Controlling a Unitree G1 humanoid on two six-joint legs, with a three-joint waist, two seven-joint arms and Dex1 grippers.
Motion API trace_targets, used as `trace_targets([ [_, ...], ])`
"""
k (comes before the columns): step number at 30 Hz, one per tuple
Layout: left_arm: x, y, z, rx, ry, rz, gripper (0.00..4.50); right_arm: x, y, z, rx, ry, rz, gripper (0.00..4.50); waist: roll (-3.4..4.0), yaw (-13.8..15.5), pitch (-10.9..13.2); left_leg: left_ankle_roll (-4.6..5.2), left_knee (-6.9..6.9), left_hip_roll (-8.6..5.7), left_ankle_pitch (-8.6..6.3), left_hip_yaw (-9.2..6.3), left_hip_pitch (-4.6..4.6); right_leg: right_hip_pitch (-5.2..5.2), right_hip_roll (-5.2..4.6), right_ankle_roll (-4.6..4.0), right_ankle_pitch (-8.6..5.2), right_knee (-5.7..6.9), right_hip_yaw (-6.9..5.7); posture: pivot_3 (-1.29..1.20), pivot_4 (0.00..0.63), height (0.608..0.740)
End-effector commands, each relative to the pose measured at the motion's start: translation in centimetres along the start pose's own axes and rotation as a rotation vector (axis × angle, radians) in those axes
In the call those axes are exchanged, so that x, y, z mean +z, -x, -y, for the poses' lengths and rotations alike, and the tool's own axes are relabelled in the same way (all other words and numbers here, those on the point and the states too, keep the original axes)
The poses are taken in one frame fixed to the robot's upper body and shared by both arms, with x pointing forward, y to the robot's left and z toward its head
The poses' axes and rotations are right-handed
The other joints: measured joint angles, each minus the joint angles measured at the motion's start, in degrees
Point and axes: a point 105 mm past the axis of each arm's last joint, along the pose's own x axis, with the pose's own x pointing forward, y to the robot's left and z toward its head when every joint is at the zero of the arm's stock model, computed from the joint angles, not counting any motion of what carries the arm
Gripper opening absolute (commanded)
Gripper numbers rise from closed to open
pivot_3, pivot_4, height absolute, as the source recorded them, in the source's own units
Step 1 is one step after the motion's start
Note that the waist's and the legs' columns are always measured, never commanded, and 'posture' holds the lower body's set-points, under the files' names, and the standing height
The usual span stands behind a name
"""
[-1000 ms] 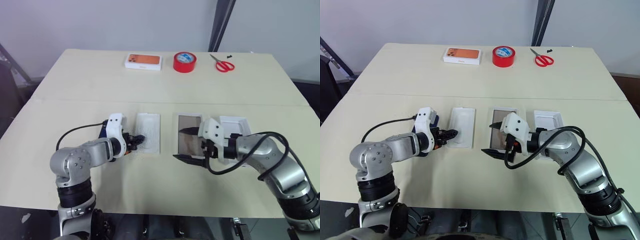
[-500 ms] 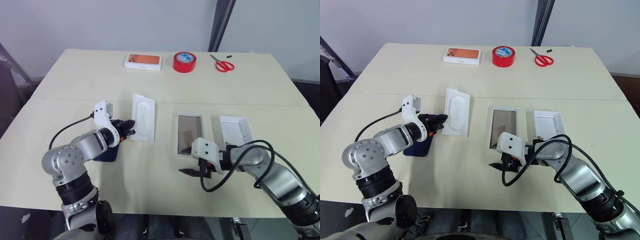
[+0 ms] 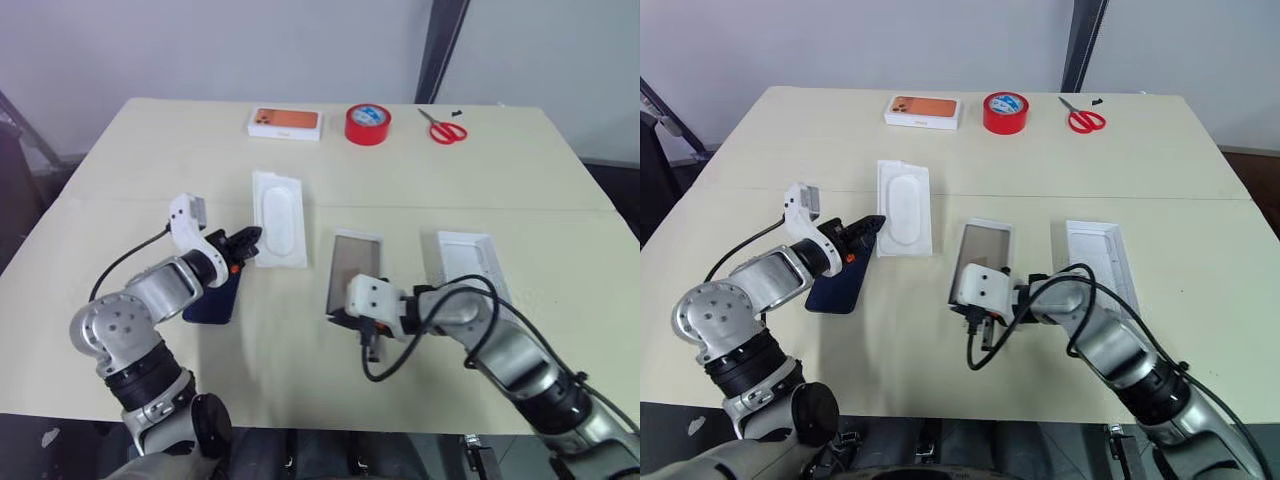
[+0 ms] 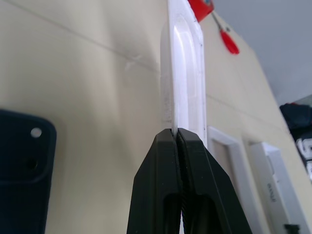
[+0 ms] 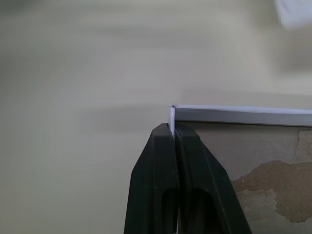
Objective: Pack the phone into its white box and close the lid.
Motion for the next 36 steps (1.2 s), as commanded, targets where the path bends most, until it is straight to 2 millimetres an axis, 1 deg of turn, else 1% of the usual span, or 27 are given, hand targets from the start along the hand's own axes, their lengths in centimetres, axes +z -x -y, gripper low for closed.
trace_targets([
  [1,1.7,0.4,0.8,-0.040,0.001,0.066,0.00,1.7,-1.5,0.4,-0.007,0.004,0.033,0.03,0.00,0.0,0.0,0.00,0.00,0.00,0.00,0.00,0.00,0.00,0.00,0.00,0.00,0.01,0.00,0.00,0.150,0.725],
  [6,2.3,0.5,0.7,-0.047,0.020,0.074,0.00,2.7,-4.4,0.8,-0.013,-0.001,0.034,0.03,-0.01,0.0,0.0,-0.02,0.00,-0.01,0.01,-0.02,0.00,-0.01,0.01,0.00,0.00,0.03,-0.01,0.00,0.150,0.725],
  [9,2.3,0.5,0.8,-0.056,0.030,0.072,0.00,3.1,-5.4,1.2,-0.026,0.012,0.033,0.03,-0.01,-0.1,0.0,-0.02,0.00,-0.01,0.01,-0.02,0.00,-0.02,0.01,0.00,0.00,0.04,-0.01,0.00,0.150,0.725],
  [12,2.0,0.4,0.9,-0.056,0.035,0.065,0.00,3.6,-5.3,0.8,0.013,0.011,0.047,0.95,-0.01,-0.1,0.0,-0.03,0.00,-0.02,0.01,-0.01,0.00,-0.02,0.02,0.00,0.00,0.04,-0.02,0.00,0.150,0.725],
  [13,1.8,0.4,0.9,-0.057,0.033,0.058,0.00,3.9,-4.7,1.1,0.004,0.011,0.065,1.40,-0.01,-0.1,0.0,-0.03,0.00,-0.02,0.01,-0.01,0.00,-0.02,0.01,0.00,0.00,0.04,-0.02,0.00,0.150,0.725],
  [15,1.5,0.3,1.0,-0.057,0.031,0.046,0.00,4.2,-3.6,1.5,-0.015,0.018,0.089,2.44,-0.01,0.0,0.0,-0.03,0.00,-0.02,0.01,-0.02,-0.01,-0.02,0.01,0.01,0.00,0.04,-0.01,0.00,0.150,0.725],
  [17,1.2,0.3,1.1,-0.053,0.020,0.023,0.00,4.3,-1.9,1.9,-0.022,0.021,0.099,3.42,-0.01,0.0,0.0,-0.03,0.00,-0.02,0.01,-0.02,-0.02,-0.03,0.01,0.01,0.00,0.04,-0.02,0.00,0.150,0.725],
  [18,1.0,0.3,1.1,-0.053,0.017,0.015,0.00,4.3,-1.3,2.0,-0.026,0.020,0.102,4.02,-0.01,0.0,0.0,-0.03,0.00,-0.03,0.01,-0.01,-0.02,-0.02,0.01,0.01,0.00,0.04,-0.01,0.00,0.150,0.725],
  [19,0.8,0.3,1.2,-0.058,0.013,0.004,0.00,4.2,-0.3,2.3,-0.035,0.016,0.101,4.37,-0.01,0.0,0.0,-0.03,0.00,-0.03,0.00,-0.02,-0.02,-0.02,0.01,0.01,0.00,0.03,-0.02,0.00,0.150,0.725],
  [21,0.3,0.2,1.5,-0.074,0.010,-0.027,0.00,3.9,1.6,3.0,-0.062,-0.001,0.094,4.37,-0.02,0.0,0.0,-0.03,-0.01,-0.02,0.00,-0.02,-0.01,-0.02,0.01,0.01,0.00,0.03,-0.01,0.00,0.150,0.725],
  [23,-0.9,0.0,1.7,-0.079,-0.012,-0.094,0.00,3.2,3.3,3.7,-0.092,-0.010,0.073,4.37,-0.02,0.0,0.0,-0.03,-0.02,-0.02,0.00,-0.03,-0.02,-0.02,0.01,0.01,0.00,0.03,-0.01,0.00,0.150,0.725],
  [26,-2.8,-0.3,1.9,-0.084,-0.023,-0.172,0.00,2.3,4.9,4.5,-0.139,-0.026,0.045,4.37,-0.02,-0.1,0.0,-0.02,-0.02,-0.02,0.00,-0.02,-0.02,-0.02,0.00,0.01,0.00,0.01,-0.01,0.00,0.150,0.725],
  [29,-4.5,-0.8,2.2,-0.091,-0.026,-0.237,0.00,1.6,5.4,5.3,-0.183,-0.037,0.026,4.37,-0.02,-0.2,0.0,-0.04,-0.05,0.00,0.01,-0.03,0.00,-0.04,0.00,0.00,0.00,0.04,0.00,0.00,0.150,0.725],
  [34,-5.5,-1.0,2.5,-0.098,-0.040,-0.283,0.00,1.6,5.3,5.9,-0.212,-0.035,0.028,4.37,-0.03,-0.2,0.0,-0.05,-0.06,0.00,0.02,-0.02,0.00,-0.03,0.00,0.00,0.00,0.04,0.01,0.00,0.150,0.725],
  [36,-6.1,-1.1,2.3,-0.083,-0.051,-0.310,0.00,1.6,5.2,6.2,-0.225,-0.033,0.031,4.37,-0.02,-0.1,0.0,-0.05,-0.06,0.00,0.02,-0.02,0.00,-0.03,0.00,0.00,0.00,0.04,0.00,0.00,0.150,0.725],
])
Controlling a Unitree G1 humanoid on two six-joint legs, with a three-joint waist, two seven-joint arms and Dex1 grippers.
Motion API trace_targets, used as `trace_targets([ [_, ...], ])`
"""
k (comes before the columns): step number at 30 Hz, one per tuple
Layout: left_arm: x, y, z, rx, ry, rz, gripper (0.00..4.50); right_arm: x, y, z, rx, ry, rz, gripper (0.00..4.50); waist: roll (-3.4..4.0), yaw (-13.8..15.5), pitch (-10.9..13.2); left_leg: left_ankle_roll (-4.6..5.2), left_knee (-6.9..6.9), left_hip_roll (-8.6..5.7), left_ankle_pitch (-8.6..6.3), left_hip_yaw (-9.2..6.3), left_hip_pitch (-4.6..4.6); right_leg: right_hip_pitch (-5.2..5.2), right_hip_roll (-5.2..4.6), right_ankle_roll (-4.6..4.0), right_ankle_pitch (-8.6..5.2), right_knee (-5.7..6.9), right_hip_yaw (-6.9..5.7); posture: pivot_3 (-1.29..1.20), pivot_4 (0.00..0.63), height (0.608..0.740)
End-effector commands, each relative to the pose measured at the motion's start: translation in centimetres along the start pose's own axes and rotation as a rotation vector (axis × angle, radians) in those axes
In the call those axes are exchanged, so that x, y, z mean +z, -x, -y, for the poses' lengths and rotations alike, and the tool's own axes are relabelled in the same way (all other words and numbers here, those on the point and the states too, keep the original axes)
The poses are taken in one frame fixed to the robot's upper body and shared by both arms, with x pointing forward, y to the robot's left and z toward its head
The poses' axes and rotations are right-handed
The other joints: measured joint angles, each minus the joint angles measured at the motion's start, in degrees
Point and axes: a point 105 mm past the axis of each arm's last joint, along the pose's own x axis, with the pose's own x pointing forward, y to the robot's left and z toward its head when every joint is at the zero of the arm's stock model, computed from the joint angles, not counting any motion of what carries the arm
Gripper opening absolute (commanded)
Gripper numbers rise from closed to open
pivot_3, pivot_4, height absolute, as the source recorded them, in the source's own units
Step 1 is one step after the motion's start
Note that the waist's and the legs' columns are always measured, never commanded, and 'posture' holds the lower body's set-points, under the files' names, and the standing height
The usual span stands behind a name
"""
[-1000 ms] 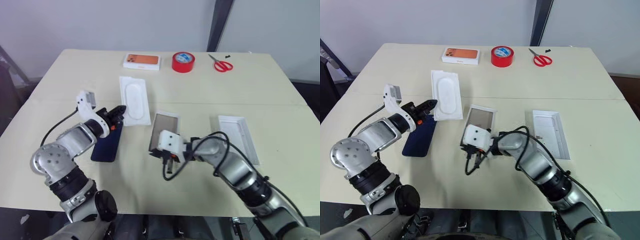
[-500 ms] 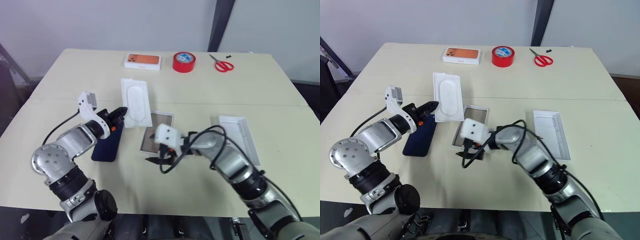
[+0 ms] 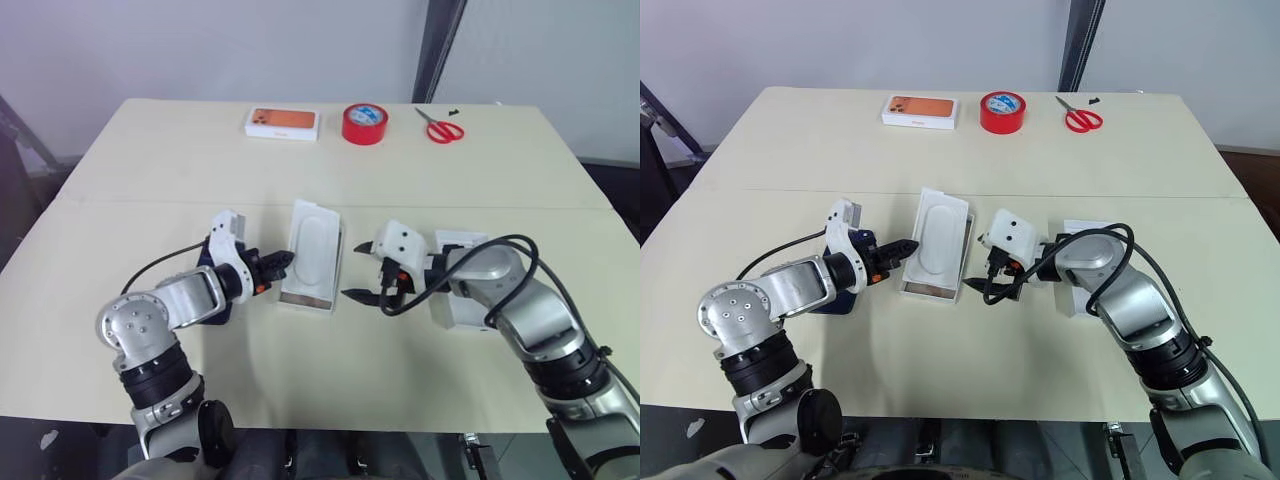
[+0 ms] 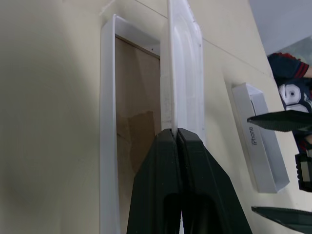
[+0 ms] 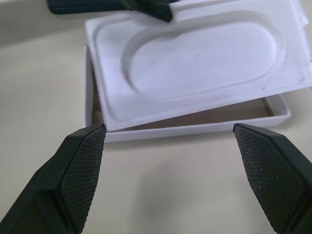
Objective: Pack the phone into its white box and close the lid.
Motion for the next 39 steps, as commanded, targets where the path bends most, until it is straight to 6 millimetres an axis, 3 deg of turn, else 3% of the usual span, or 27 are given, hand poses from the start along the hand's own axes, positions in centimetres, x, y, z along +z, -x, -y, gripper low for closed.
trace_targets([
  [1,-0.8,-0.2,0.3,0.001,-0.031,-0.044,0.00,1.1,0.3,0.8,-0.044,0.038,0.035,4.37,0.00,0.1,0.0,0.00,0.00,0.00,0.00,0.00,0.00,0.00,0.00,0.00,0.00,0.00,0.00,0.00,0.150,0.725],
  [3,-0.9,-0.2,0.3,0.001,-0.030,-0.049,0.00,1.1,0.2,0.9,-0.049,0.040,0.039,4.37,0.00,0.2,0.0,0.00,0.00,0.00,0.00,0.00,0.00,0.00,0.00,0.00,0.00,0.00,0.00,0.00,0.150,0.725],
  [6,-1.0,-0.2,0.4,-0.007,-0.037,-0.055,0.84,1.1,0.2,1.0,-0.055,0.044,0.039,4.44,0.00,0.3,0.0,0.00,0.00,0.00,0.00,0.00,0.00,0.00,-0.01,0.00,0.00,-0.01,0.00,0.00,0.150,0.725],
  [14,-0.1,0.5,0.5,-0.018,-0.045,-0.014,4.47,1.3,-0.1,1.5,-0.078,0.031,0.048,4.44,0.00,0.2,0.0,0.00,0.00,0.00,0.00,0.00,-0.01,0.00,-0.01,0.00,0.00,-0.02,0.00,0.00,0.150,0.725],
  [16,0.5,0.9,0.6,-0.027,-0.051,0.008,4.47,1.7,-0.4,1.8,-0.095,0.016,0.063,4.44,0.00,0.1,0.0,0.00,0.00,0.00,0.00,0.00,-0.01,0.00,0.00,0.00,0.00,-0.02,0.00,0.00,0.150,0.725],
  [18,0.9,1.3,0.6,-0.029,-0.065,0.019,4.50,2.3,-0.8,2.1,-0.102,-0.003,0.084,3.90,0.00,0.0,0.0,0.00,0.00,0.00,0.00,0.00,0.00,-0.01,0.00,0.00,0.00,-0.01,0.00,0.00,0.150,0.725],
  [20,1.3,1.8,0.3,-0.018,-0.082,0.026,4.50,2.8,-1.3,2.1,-0.099,-0.013,0.096,3.17,0.00,0.0,0.0,-0.01,0.00,0.00,0.01,0.00,-0.01,-0.02,0.00,0.00,0.00,0.00,0.00,0.00,0.150,0.725],
  [26,4.1,4.6,-0.9,0.057,-0.246,0.128,4.50,4.1,-4.2,2.5,-0.133,-0.066,0.110,0.18,0.00,-1.0,0.0,-0.06,-0.03,0.00,0.04,-0.01,-0.01,-0.07,0.01,0.00,0.00,0.04,-0.01,0.00,0.150,0.725],
  [31,4.5,6.9,-1.7,0.068,-0.473,0.162,4.50,4.1,-7.0,3.2,-0.212,-0.070,0.055,0.08,0.04,-1.3,0.0,-0.16,-0.14,0.00,0.09,0.02,-0.01,-0.17,0.00,-0.02,-0.01,0.10,0.03,0.00,0.150,0.725],
  [39,1.3,9.3,-2.1,-0.050,-0.749,0.056,4.50,4.1,-10.5,3.3,-0.250,-0.048,-0.026,0.08,0.07,-1.3,0.0,-0.16,-0.23,0.00,0.08,0.04,-0.10,-0.32,-0.11,-0.08,-0.01,0.05,0.06,0.00,0.150,0.725],
])
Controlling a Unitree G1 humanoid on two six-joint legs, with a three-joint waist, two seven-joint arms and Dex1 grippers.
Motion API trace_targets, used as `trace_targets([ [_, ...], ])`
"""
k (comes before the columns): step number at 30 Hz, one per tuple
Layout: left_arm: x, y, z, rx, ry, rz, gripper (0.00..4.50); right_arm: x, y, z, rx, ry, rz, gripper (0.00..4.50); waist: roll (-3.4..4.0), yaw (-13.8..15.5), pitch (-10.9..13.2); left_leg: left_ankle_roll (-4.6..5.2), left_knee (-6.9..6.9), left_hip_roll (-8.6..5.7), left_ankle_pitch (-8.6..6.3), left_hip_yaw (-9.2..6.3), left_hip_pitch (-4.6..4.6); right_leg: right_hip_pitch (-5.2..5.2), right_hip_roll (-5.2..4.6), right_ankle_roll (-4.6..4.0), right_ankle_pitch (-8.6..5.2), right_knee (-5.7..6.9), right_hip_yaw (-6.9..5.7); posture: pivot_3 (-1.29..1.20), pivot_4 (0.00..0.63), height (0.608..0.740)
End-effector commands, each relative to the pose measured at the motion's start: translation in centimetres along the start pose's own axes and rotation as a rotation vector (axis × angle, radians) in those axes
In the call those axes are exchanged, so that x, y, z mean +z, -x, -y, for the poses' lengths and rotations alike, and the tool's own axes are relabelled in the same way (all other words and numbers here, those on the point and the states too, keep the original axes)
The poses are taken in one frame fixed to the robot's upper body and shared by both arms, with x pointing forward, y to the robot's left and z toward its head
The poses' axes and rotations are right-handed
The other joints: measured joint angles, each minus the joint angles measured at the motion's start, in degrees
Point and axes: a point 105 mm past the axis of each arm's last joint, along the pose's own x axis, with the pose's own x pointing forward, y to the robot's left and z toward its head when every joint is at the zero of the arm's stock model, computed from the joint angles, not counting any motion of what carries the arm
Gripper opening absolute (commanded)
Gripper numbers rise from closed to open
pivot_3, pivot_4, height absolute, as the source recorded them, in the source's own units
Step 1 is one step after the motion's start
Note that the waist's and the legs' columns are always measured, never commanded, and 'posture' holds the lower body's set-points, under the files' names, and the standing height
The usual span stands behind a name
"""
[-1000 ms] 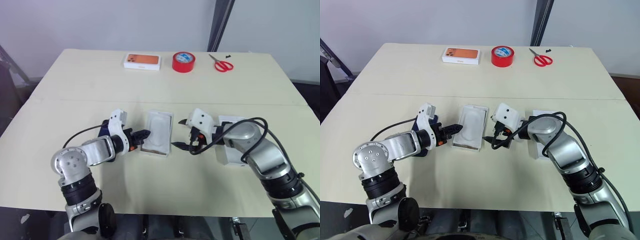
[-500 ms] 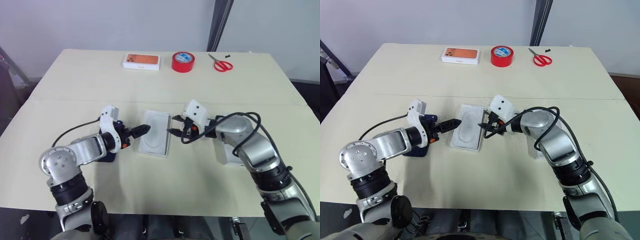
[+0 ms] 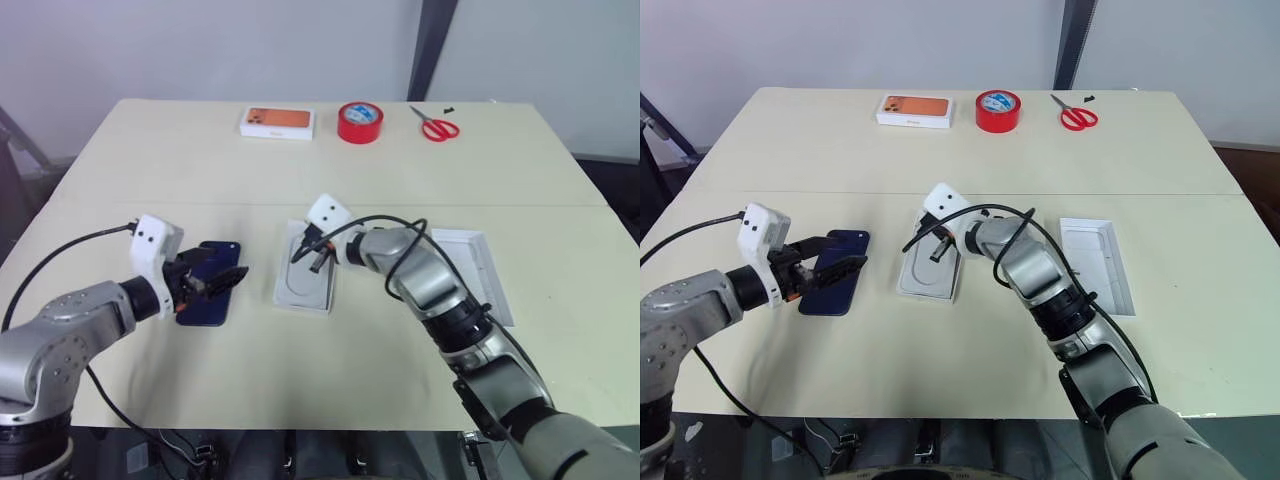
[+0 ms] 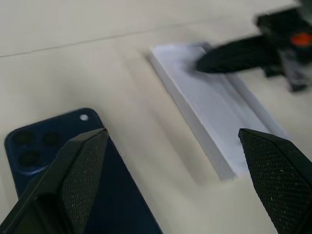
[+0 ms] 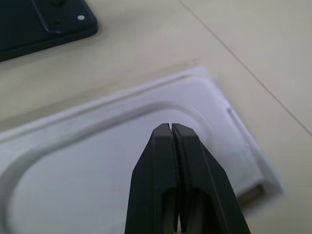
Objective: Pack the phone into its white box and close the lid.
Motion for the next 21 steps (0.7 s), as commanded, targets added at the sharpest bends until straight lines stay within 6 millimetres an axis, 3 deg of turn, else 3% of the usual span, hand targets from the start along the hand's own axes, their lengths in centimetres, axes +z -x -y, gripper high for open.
trace_targets([
  [1,0.2,0.8,1.2,-0.081,-0.118,0.025,4.50,1.3,-0.6,0.7,-0.057,0.049,0.018,0.08,0.00,-0.2,0.0,0.01,-0.01,0.00,0.00,0.00,-0.01,-0.02,0.00,-0.01,0.00,-0.01,0.00,0.00,0.150,0.725],
  [6,-0.6,1.5,2.1,-0.128,-0.131,0.028,4.50,0.3,-1.0,1.7,-0.136,0.081,-0.058,0.08,0.02,-0.3,0.0,0.02,-0.07,0.01,-0.01,0.00,-0.04,-0.09,-0.02,-0.02,0.00,0.00,0.00,0.00,0.150,0.725],
  [12,-1.3,1.5,2.3,-0.117,-0.125,0.024,4.50,-0.6,0.3,2.4,-0.158,0.140,-0.110,0.08,0.03,-0.4,0.0,0.27,-0.07,0.01,-0.15,0.00,-0.06,-0.11,-0.03,-0.02,0.01,0.02,0.01,0.00,0.150,0.725],
  [21,-1.4,1.3,2.3,-0.107,-0.119,0.032,4.50,0.7,1.5,0.6,-0.080,0.183,-0.036,0.08,0.03,-1.4,0.0,0.33,-0.07,0.01,-0.18,0.00,-0.06,-0.13,-0.02,0.00,0.01,0.07,0.00,0.00,0.150,0.725],
])
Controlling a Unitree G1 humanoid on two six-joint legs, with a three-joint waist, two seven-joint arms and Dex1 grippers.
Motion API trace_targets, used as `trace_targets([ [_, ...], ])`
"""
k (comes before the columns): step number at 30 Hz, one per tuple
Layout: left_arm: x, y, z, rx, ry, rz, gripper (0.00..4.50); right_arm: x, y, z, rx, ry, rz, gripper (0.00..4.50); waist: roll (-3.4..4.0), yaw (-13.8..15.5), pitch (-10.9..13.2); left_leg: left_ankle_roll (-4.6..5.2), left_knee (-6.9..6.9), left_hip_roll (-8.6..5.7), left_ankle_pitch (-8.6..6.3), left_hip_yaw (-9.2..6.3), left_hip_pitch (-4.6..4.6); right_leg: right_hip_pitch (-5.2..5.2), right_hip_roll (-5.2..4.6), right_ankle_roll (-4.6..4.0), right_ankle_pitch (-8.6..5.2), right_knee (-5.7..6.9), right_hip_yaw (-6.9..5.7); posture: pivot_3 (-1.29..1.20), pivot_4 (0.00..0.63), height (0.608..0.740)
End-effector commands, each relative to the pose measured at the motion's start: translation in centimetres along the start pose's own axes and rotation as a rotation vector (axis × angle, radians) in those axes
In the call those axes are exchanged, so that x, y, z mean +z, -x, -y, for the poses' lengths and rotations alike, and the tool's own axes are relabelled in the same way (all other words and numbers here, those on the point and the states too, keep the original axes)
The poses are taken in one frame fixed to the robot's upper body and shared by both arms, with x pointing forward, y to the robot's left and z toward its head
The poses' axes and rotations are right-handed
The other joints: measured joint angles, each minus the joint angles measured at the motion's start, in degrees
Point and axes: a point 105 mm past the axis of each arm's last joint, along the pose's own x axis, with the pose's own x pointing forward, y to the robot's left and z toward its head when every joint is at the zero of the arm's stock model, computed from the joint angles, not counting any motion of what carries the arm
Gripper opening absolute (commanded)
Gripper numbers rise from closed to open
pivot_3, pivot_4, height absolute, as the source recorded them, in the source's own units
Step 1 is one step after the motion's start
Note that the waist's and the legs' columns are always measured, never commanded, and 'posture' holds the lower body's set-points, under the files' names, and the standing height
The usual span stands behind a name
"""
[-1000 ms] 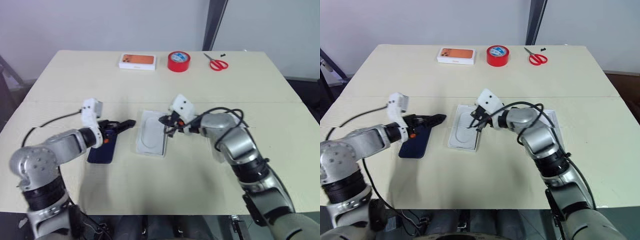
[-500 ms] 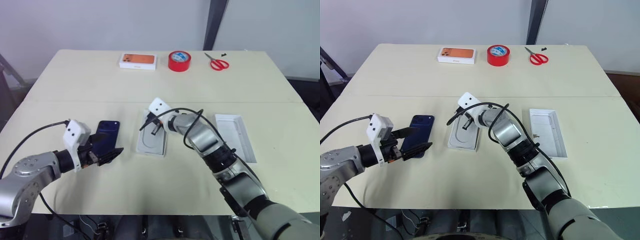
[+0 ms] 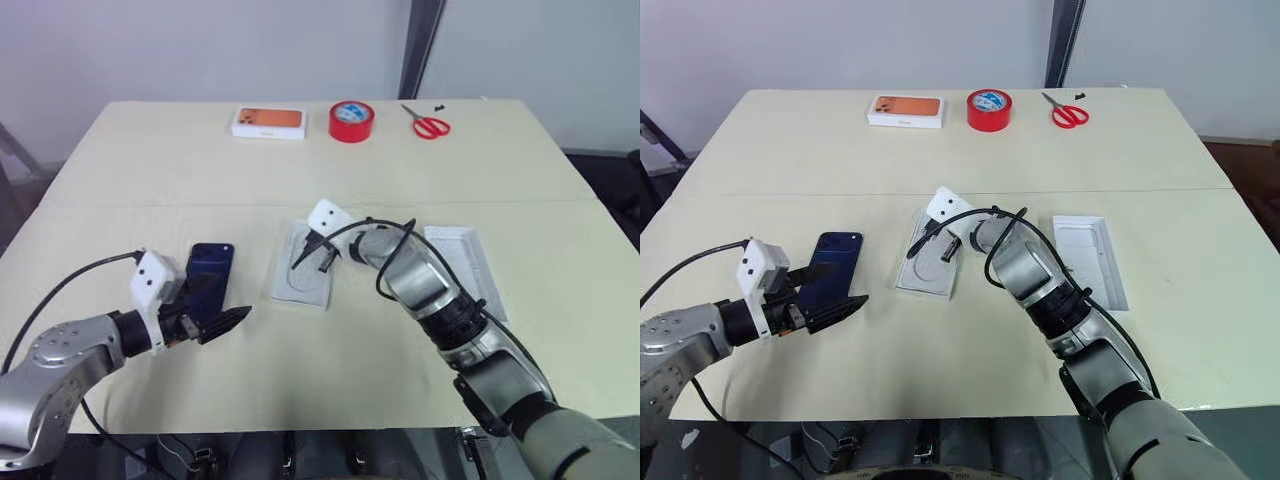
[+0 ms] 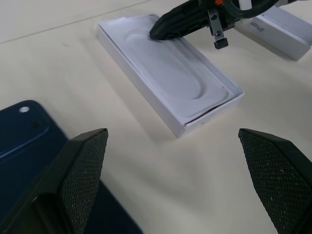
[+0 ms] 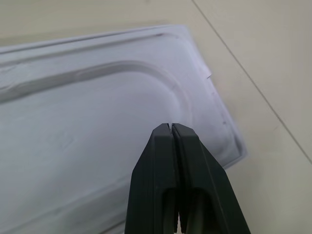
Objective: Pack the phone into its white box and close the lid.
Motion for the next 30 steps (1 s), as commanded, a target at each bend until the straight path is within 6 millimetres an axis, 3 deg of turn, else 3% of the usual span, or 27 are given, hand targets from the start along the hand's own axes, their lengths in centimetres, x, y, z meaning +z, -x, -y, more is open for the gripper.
trace_targets([
  [1,0.9,0.2,0.1,0.007,-0.038,0.034,4.50,2.7,1.6,-1.4,0.082,0.054,0.124,0.08,0.01,-0.1,0.0,0.00,0.00,0.01,0.00,0.00,0.00,-0.02,0.01,0.00,0.00,0.01,0.00,0.00,0.150,0.725],
  [4,0.9,0.4,-0.3,0.023,-0.037,0.034,4.50,2.9,2.4,-3.0,0.171,0.070,0.147,0.08,0.01,-0.1,0.0,0.03,-0.02,0.01,-0.02,0.00,0.00,-0.02,0.01,0.00,0.00,0.01,0.00,0.00,0.150,0.725],
  [11,0.8,0.5,-0.7,0.045,-0.039,0.039,4.50,1.1,2.1,-6.0,0.308,0.085,0.087,0.08,0.01,0.0,0.0,0.06,-0.02,0.01,-0.04,0.00,0.00,-0.02,0.00,0.00,0.00,0.00,0.00,0.00,0.150,0.725],
  [21,0.7,1.0,-0.7,0.062,-0.035,0.037,4.50,0.4,4.2,-8.5,0.499,0.122,0.084,0.08,0.01,0.0,0.0,0.07,-0.02,0.01,-0.04,-0.01,0.00,-0.02,0.00,-0.01,0.00,-0.01,0.00,0.00,0.150,0.725],
  [26,0.6,0.9,-0.7,0.062,-0.033,0.037,4.50,0.5,4.6,-8.3,0.509,0.129,0.090,0.08,0.01,0.0,0.0,0.08,-0.02,0.02,-0.05,-0.01,0.00,-0.02,-0.01,-0.01,0.00,-0.01,0.00,0.00,0.150,0.725],
  [30,0.6,0.9,-0.8,0.062,-0.034,0.036,4.50,1.4,4.3,-6.8,0.432,0.123,0.129,0.08,0.01,0.0,0.0,0.08,-0.02,0.02,-0.05,-0.01,0.00,-0.02,-0.01,-0.01,0.00,-0.01,0.00,0.00,0.150,0.725],
])
